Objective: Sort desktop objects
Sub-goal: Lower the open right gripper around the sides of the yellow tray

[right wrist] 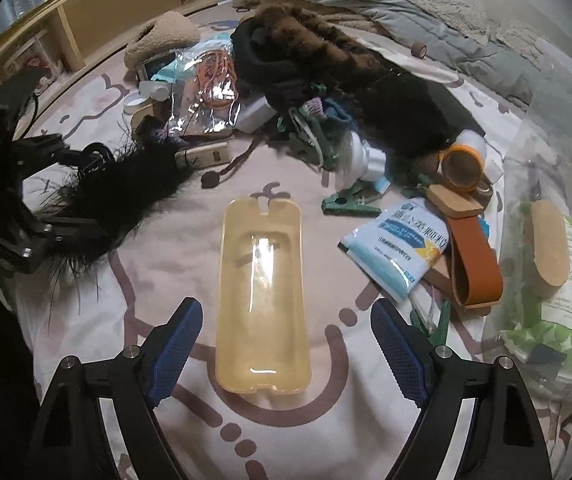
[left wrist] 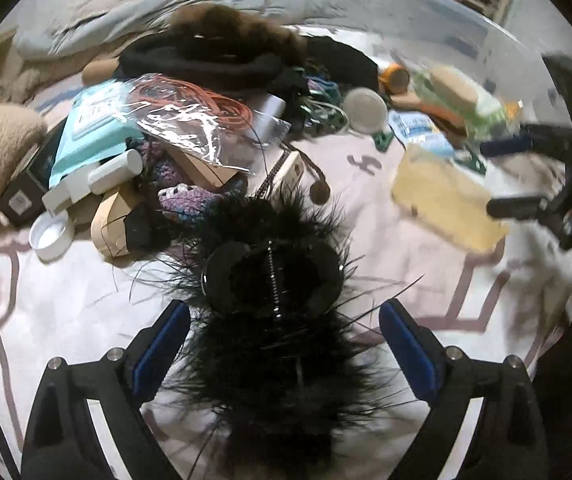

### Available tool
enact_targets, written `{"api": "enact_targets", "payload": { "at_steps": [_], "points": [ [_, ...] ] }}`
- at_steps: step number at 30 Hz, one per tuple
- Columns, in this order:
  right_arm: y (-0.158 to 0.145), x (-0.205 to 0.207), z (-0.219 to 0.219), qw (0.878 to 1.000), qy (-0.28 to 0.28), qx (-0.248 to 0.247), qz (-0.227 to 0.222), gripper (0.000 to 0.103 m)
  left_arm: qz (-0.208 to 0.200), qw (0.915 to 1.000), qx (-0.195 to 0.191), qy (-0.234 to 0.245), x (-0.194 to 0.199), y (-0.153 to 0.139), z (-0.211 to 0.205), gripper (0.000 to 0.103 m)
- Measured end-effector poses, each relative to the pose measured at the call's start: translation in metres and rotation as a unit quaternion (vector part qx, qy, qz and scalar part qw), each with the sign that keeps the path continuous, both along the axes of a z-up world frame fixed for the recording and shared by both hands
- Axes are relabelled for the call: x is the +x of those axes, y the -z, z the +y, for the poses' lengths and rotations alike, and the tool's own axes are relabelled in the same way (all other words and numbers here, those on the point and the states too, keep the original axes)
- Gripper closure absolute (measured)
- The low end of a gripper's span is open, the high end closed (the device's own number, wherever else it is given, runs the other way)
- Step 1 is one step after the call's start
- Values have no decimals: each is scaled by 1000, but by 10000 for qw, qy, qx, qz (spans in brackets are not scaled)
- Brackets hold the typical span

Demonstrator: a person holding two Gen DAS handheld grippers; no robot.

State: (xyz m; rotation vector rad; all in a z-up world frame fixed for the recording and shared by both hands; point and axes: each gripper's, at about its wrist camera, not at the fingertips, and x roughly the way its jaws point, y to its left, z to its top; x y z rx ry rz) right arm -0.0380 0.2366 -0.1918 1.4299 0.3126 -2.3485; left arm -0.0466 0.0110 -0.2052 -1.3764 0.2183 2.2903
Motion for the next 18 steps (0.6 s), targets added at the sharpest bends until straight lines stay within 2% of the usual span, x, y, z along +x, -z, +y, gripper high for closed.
{"api": "enact_targets", "payload": {
  "at_steps": [1, 2, 5, 9, 13, 15, 18],
  "points": [
    [-1, 0, -1, 10000, 10, 43, 67, 17, -45, 10000, 20, -81, 0, -1, 2, 8],
    [-2, 0, -2, 9999, 21, 78, 135, 17, -68, 9999, 9, -137, 4, -1, 2, 15],
    [-5, -2, -2, 9998, 91, 55, 180, 17, -225, 9993, -29, -281, 5, 6, 8, 28],
    [-6, -3, -1, 9998, 156, -86, 113, 17, -307, 9985, 65, -459, 5, 7, 5, 30],
    [-5, -2, -2, 9999, 64, -1, 146, 17, -328, 9970, 234, -664, 3, 2, -2, 38],
    [-4, -3, -3, 10000, 30, -42, 44, 17, -343, 9961, 295, -755, 2, 0, -4, 40],
    [-2, -4, -4, 9999, 76, -67, -38, 17, -340, 9956, 316, -819, 3, -1, -3, 48]
  ]
}}
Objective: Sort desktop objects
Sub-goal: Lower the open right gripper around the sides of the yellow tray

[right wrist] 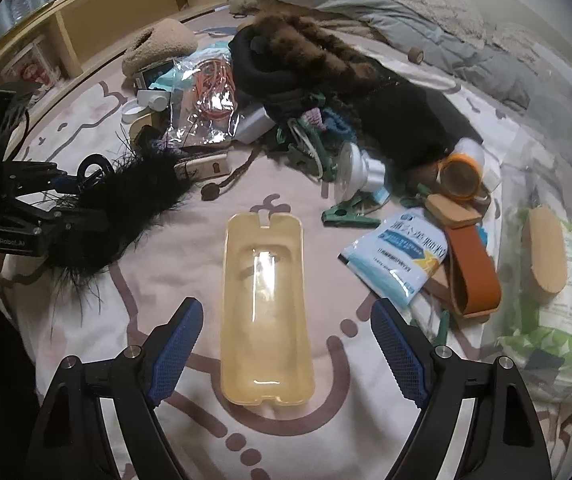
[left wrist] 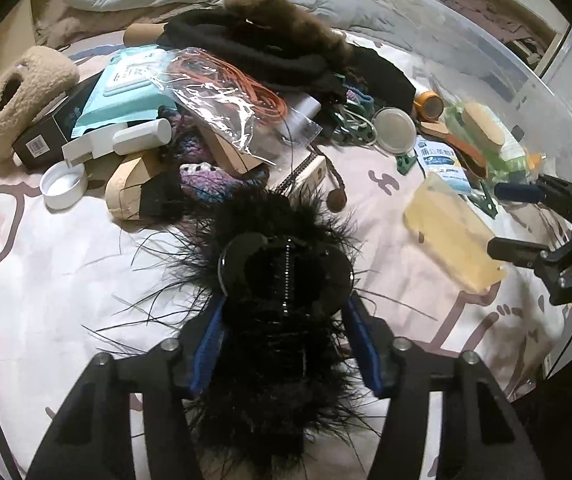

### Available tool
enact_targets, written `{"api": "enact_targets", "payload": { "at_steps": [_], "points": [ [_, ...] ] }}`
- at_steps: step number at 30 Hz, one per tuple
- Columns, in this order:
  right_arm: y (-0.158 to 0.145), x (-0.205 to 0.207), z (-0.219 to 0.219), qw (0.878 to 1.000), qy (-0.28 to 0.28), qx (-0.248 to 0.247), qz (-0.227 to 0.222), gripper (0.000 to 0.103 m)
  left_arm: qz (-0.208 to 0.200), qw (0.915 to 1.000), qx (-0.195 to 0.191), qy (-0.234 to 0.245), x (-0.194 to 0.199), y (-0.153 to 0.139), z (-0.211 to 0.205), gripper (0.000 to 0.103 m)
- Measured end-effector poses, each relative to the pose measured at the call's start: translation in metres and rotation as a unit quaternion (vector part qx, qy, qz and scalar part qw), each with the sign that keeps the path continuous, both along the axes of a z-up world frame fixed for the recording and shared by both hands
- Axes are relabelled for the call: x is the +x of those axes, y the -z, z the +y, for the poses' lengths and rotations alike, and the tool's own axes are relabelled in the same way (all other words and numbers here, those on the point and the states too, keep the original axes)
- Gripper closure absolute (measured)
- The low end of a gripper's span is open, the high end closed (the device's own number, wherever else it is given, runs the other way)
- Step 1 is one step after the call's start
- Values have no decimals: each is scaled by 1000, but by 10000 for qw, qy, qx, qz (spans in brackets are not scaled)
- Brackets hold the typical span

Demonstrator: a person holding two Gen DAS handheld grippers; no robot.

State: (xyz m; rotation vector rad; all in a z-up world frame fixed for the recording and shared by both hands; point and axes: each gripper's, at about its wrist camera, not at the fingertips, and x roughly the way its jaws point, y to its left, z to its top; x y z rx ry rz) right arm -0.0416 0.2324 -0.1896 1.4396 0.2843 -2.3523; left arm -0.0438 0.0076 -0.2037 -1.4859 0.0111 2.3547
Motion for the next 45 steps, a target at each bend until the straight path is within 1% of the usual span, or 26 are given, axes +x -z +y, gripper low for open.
{"api": "enact_targets", "payload": {
  "at_steps": [2, 5, 8, 12, 17, 19, 21, 23, 25, 27, 30, 32, 37, 40, 43, 45],
  "points": [
    [0, 1, -2, 10000, -21, 19, -10, 17, 68, 10000, -26, 11, 1, -2, 1, 54],
    [1, 1, -3, 10000, -72, 26, -45, 17, 240, 9996, -107, 50, 4, -6, 3, 60],
    [4, 3, -5, 9999, -116, 89, -35, 17, 347, 9992, -162, 87, 5, -10, 4, 62],
    [10, 0, -3, 9998, -67, 91, -182, 17, 486, 9985, -167, 186, 5, -16, 4, 66],
    [14, -4, 4, 9990, 93, -130, -428, 17, 971, 9936, -228, 531, 9, -35, 8, 69],
    [15, -6, 8, 9981, 247, -237, -520, 17, 1094, 9908, -241, 765, 11, -40, 10, 70],
    [15, -8, 10, 9973, 350, -321, -557, 17, 1159, 9874, -156, 1063, 15, -44, 14, 70],
    [15, -9, 11, 9970, 387, -364, -563, 17, 1137, 9839, 8, 1378, 19, -48, 18, 71],
    [15, -10, 11, 9968, 396, -391, -573, 17, 1132, 9798, 73, 1644, 25, -49, 22, 73],
    [17, -12, 9, 9965, 403, -378, -630, 17, 1046, 9765, 38, 1884, 28, -46, 29, 73],
    [23, -12, 4, 9966, 384, -252, -688, 17, 891, 9759, -73, 1993, 30, -37, 35, 73],
    [26, -12, 1, 9966, 358, -191, -715, 17, 763, 9775, -120, 1965, 29, -30, 35, 73],
    [30, -12, -8, 9971, 229, -52, -724, 17, 403, 9852, -181, 1655, 24, -11, 33, 72],
    [29, -14, -10, 9972, 202, -42, -721, 17, 260, 9891, -198, 1436, 20, -5, 33, 68],
    [29, -16, -10, 9972, 227, -61, -712, 17, 161, 9899, -180, 1395, 18, -5, 29, 67],
    [28, -17, -8, 9972, 246, -75, -703, 17, 192, 9896, -268, 1403, 19, -6, 27, 65]
  ]
}}
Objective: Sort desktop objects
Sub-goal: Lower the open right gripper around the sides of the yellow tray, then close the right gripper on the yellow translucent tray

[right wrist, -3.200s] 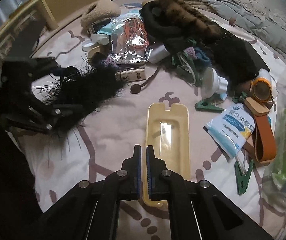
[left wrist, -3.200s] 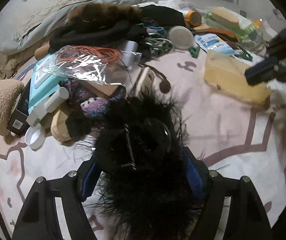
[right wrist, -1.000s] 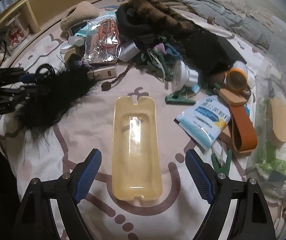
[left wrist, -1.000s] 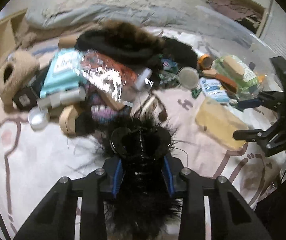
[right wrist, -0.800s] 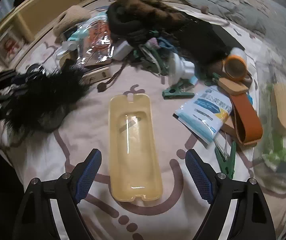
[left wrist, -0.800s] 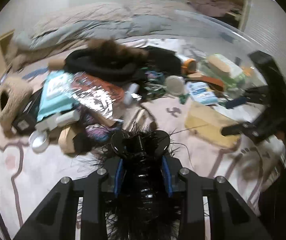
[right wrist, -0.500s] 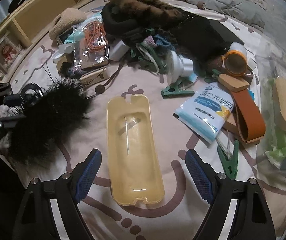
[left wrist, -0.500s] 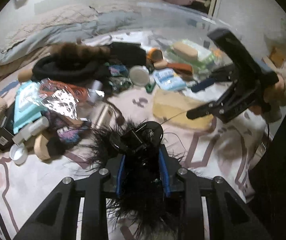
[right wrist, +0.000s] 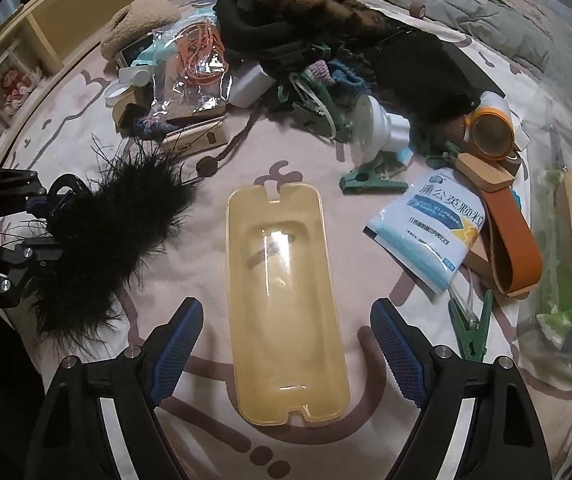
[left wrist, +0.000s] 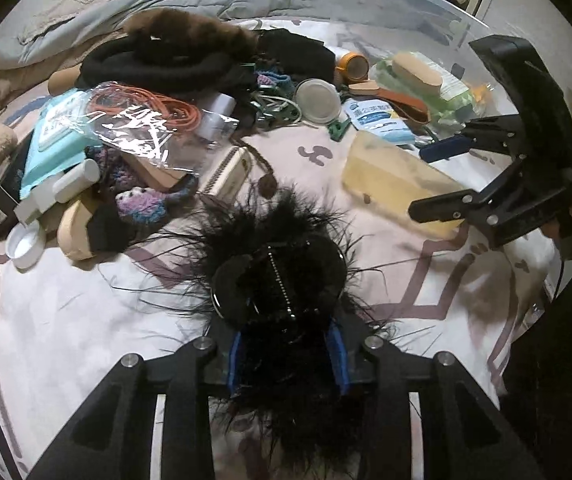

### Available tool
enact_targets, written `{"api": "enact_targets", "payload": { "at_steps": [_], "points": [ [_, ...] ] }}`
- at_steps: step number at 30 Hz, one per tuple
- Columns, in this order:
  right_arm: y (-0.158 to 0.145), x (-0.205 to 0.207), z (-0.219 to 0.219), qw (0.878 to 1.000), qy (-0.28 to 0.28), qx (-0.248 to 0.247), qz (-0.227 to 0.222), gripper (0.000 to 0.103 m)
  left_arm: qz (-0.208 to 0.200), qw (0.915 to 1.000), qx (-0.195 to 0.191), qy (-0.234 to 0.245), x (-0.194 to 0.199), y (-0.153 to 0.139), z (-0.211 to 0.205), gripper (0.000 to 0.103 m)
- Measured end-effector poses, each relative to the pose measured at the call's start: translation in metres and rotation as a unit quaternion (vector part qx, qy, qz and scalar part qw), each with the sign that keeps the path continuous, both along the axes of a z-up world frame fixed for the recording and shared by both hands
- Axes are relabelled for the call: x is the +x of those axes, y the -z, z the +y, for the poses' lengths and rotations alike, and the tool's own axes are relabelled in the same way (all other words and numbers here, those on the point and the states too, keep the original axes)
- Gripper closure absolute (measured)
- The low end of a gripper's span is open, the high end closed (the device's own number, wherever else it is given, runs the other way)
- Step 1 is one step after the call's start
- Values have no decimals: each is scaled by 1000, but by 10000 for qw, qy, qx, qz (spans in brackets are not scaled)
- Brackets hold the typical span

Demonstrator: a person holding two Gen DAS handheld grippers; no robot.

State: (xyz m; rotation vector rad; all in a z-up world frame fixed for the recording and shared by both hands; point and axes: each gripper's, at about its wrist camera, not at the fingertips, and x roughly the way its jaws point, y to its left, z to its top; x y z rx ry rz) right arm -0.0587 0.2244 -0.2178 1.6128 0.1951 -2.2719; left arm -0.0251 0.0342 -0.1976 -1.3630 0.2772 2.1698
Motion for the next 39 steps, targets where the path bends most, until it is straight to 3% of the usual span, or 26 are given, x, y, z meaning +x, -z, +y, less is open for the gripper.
{"api": "enact_targets", "payload": {
  "at_steps": [7, 11, 17, 30, 39],
  "points": [
    [2, 1, 4, 10000, 39, -18, -64, 17, 399, 9985, -177, -334, -11, -14, -25, 64],
    [4, 2, 3, 9999, 19, -42, -106, 17, 170, 9986, -162, -474, -20, -5, -36, 64],
    [4, 0, 5, 9998, 181, -40, -107, 17, -39, 9993, -108, -343, -17, 7, -20, 63],
    [8, 1, -3, 9999, 12, -23, -148, 18, 170, 9979, 71, -615, -23, 0, -21, 64],
    [10, -4, 2, 9991, 132, -200, -342, 42, 484, 9981, 205, -318, -16, -13, -13, 74]
  ]
}}
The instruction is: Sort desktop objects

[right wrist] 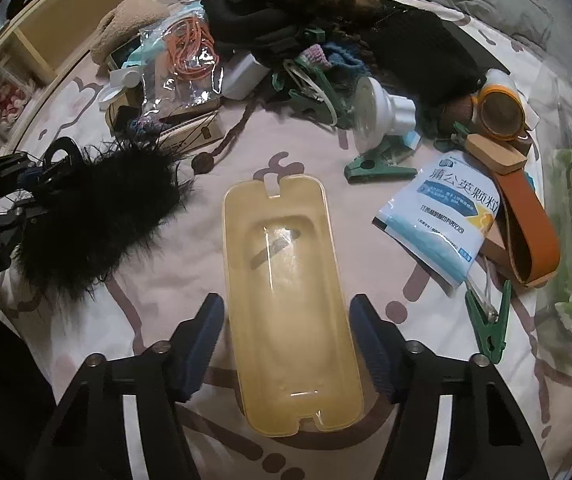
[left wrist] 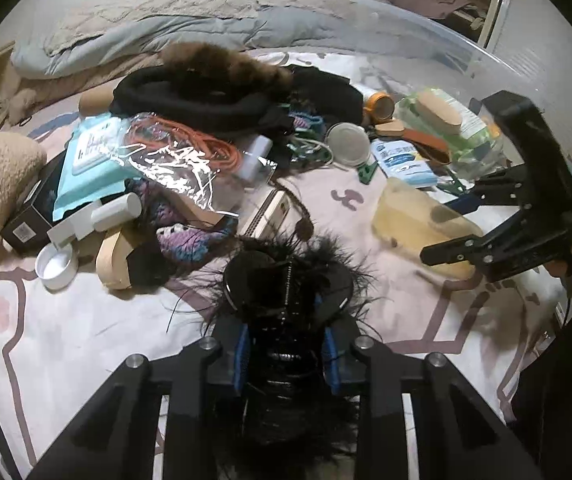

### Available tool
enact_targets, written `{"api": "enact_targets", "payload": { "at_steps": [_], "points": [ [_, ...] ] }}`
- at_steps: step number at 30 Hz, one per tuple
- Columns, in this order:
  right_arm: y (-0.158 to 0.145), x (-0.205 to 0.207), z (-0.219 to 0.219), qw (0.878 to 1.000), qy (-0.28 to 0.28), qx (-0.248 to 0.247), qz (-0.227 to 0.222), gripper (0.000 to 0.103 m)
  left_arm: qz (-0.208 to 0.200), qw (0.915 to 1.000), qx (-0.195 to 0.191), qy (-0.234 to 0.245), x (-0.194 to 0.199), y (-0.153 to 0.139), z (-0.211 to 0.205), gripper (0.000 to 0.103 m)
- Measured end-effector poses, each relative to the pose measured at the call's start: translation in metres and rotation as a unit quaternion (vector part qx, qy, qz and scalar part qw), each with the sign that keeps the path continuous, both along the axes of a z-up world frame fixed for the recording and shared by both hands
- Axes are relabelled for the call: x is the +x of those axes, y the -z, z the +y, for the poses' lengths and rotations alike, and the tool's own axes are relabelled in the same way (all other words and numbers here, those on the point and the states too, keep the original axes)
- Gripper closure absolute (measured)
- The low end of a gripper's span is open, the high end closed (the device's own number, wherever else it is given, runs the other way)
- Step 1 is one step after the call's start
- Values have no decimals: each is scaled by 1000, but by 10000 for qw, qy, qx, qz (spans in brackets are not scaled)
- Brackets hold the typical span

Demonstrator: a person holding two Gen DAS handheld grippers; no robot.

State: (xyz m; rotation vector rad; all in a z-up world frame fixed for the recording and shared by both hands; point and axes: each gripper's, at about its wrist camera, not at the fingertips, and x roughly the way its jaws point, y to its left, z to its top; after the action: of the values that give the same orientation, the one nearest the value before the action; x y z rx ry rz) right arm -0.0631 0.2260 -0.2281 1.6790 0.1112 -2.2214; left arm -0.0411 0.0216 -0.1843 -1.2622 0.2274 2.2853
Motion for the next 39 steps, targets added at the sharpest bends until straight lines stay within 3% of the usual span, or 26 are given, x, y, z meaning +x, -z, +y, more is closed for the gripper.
{"api": "enact_targets", "payload": {
  "at_steps": [16, 24, 25, 30, 39],
  "points": [
    [8, 1, -2, 9999, -59, 111, -63, 45, 273, 9992, -62, -277, -2, 11, 1, 71],
    [6, -3, -1, 9999, 38, 108, -101, 45, 175, 9978, -19, -645, -18, 15, -6, 67],
    [5, -3, -2, 9998, 30, 163, -97, 52, 157, 9977, 19, -664, -19, 15, -7, 67],
    [-1, -4, 2, 9997, 110, -91, -205, 52, 239, 9979, 168, -578, -18, 6, -6, 70],
    [-14, -2, 1, 10000, 74, -54, -26, 52, 420, 9978, 317, -392, -12, -11, -1, 79]
  ]
}}
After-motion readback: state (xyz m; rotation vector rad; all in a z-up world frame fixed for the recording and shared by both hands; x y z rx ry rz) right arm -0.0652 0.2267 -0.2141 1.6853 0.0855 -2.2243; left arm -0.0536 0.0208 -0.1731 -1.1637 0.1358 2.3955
